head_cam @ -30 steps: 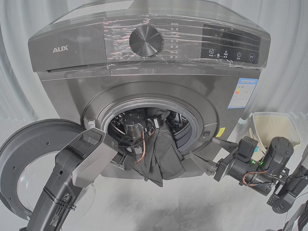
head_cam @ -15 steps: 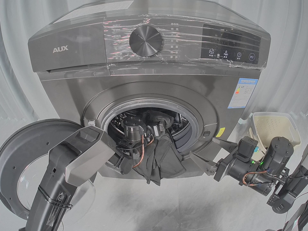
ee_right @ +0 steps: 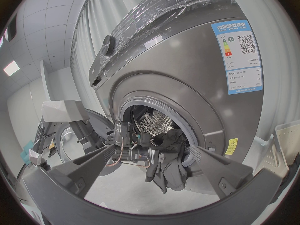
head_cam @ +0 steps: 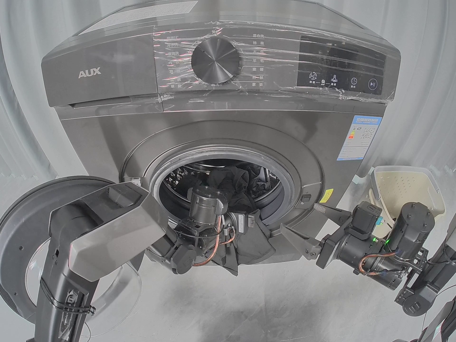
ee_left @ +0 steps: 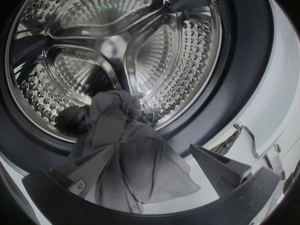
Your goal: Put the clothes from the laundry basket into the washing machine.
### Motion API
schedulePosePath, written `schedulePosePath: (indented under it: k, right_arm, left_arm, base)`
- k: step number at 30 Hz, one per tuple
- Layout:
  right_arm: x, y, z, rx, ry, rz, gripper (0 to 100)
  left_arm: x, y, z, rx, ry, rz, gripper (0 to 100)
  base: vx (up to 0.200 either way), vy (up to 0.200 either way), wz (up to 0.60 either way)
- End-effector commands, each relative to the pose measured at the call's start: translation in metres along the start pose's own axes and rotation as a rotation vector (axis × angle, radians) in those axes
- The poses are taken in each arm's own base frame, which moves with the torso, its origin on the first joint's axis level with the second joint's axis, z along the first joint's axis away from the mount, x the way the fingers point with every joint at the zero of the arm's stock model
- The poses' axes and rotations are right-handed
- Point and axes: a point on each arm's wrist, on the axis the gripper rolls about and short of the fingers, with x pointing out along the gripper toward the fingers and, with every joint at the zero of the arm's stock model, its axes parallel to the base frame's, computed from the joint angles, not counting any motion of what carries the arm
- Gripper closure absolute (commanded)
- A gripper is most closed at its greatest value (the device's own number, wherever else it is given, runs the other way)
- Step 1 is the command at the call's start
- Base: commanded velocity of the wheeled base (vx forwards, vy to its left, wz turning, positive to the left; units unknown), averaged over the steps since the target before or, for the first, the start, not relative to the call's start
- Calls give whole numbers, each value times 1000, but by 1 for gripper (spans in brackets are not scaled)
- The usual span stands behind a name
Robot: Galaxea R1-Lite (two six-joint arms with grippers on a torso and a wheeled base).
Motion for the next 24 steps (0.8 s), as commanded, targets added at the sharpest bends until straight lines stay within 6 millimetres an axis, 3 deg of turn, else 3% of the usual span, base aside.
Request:
schedulePosePath:
  k: [1, 9, 16, 17, 24]
  right_arm:
    - [0, 0, 0, 0, 1, 1, 0]
    - [0, 1, 0, 0, 1, 3, 0]
    - [1, 1, 0, 0, -2, 5, 0]
    - [1, 2, 0, 1, -3, 7, 0]
    - [1, 2, 1, 1, -6, 7, 0]
  left_arm:
    - [0, -3, -6, 9, 33, -6, 0]
    - [20, 11, -22, 72, 47, 22, 0]
    - [30, 11, -30, 73, 56, 22, 0]
    - [31, 11, -30, 73, 56, 22, 100]
    - [34, 7, -33, 65, 59, 28, 100]
  base:
    - [0, 0, 0]
    - [0, 0, 0]
    - [0, 0, 0]
    - [0, 0, 0]
    - [0, 0, 0]
